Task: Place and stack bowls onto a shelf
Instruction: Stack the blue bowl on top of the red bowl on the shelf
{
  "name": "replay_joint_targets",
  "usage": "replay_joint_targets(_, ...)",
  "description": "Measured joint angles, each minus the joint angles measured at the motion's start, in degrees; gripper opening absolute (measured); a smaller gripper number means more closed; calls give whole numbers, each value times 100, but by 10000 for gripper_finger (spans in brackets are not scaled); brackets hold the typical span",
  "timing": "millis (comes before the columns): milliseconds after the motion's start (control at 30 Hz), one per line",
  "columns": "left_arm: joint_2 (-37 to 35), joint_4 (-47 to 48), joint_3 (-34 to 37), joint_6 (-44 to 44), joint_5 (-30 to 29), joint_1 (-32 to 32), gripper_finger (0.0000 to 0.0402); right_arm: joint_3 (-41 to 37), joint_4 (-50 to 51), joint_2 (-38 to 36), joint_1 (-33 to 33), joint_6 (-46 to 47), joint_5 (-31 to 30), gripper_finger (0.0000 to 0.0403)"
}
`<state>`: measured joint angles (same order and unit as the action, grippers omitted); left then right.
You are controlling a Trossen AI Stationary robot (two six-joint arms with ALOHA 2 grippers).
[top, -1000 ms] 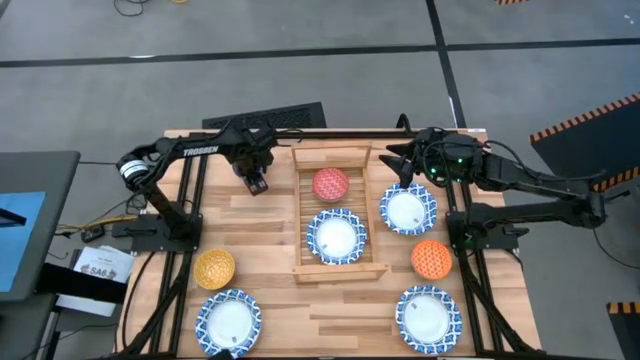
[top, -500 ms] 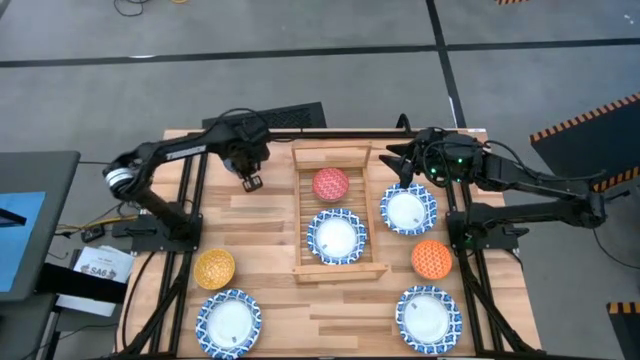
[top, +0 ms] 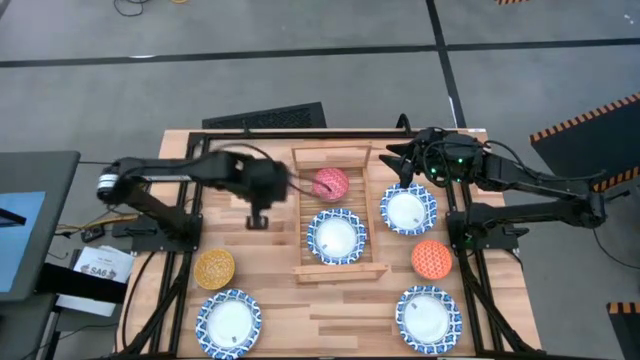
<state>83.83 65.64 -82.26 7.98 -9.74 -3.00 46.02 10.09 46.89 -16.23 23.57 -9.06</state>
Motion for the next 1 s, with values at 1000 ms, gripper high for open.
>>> replay_joint_targets(1000,3641,-729,-2746,2766,-140,-549,0,503,-150,-597,-4,-5,0,255)
